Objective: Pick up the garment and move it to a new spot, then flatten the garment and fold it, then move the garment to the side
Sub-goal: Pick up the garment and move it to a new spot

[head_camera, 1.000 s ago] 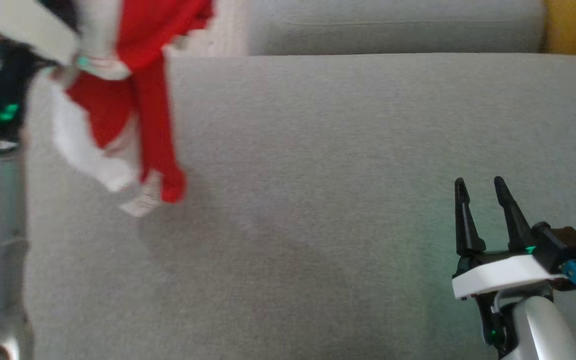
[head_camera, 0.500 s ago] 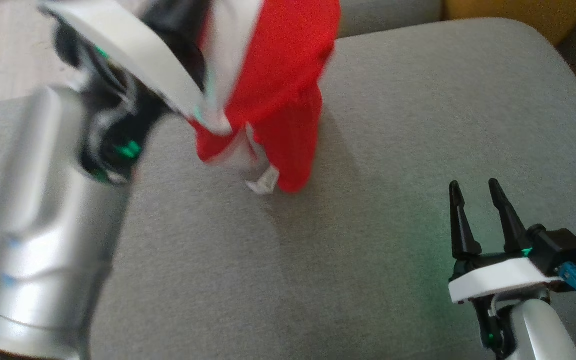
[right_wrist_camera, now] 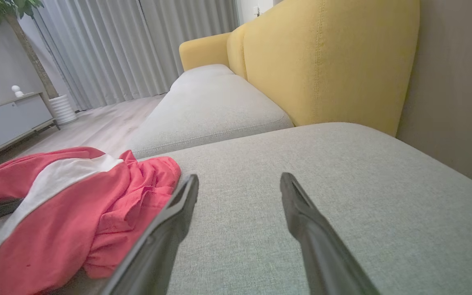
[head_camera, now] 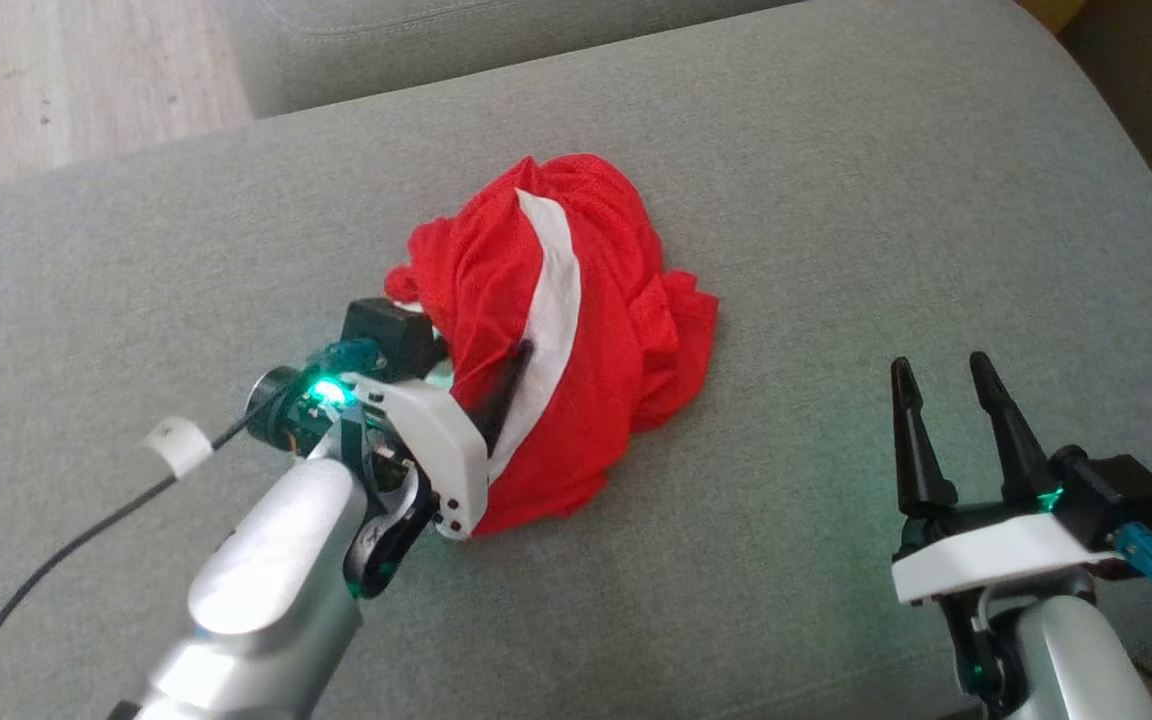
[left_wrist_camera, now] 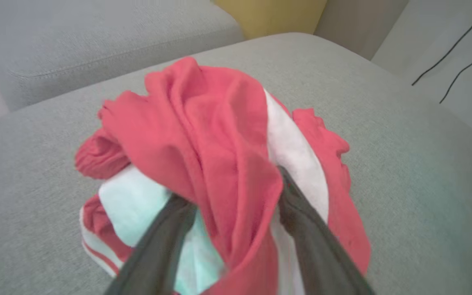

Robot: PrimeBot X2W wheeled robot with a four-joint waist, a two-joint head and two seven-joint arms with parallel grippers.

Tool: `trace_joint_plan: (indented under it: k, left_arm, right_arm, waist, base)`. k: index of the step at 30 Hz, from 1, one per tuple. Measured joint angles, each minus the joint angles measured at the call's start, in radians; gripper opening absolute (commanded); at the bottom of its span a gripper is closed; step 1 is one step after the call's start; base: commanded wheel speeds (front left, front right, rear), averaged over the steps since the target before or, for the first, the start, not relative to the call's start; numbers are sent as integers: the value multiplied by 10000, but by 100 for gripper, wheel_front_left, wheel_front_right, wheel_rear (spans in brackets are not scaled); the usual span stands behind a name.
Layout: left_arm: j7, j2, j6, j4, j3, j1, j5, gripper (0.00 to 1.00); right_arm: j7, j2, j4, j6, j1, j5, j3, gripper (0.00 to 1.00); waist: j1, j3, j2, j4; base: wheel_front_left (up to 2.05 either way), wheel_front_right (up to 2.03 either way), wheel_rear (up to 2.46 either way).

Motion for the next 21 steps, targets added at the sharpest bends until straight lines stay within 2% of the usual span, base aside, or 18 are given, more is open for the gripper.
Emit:
trace_joint_plan:
  k: [3, 7, 8, 14, 21]
  left_arm:
    - [-495, -21, 117, 102, 21, 8, 136, 100]
    - [-1954, -58, 453, -215, 460, 232, 165, 100]
    - [-2683, -25, 548, -579, 706, 524, 163, 100]
    - [-4661, 364, 1011, -1427, 1634, 2064, -63, 100]
    - [-5570, 571, 1490, -2194, 2869, 3671, -184, 100]
  right_arm:
    - [0, 0, 4, 0, 3, 0, -38, 100]
    - [48, 0, 0, 0, 9, 0, -138, 100]
    - [88, 0, -8, 0, 14, -6, -221, 100]
    - [320, 0, -188, 0, 73, -242, -372, 100]
    - [621, 2, -401, 0, 440, -399, -468, 100]
  waist:
    - [0, -10, 0, 88]
    - [0, -95, 0, 341]
    - [0, -150, 0, 510]
    - [-1, -393, 0, 1093]
    - [-1, -799, 0, 1738]
  base:
    - [0, 0, 0]
    - [0, 0, 0]
    - [0, 0, 0]
    - [0, 0, 0]
    - [0, 0, 0]
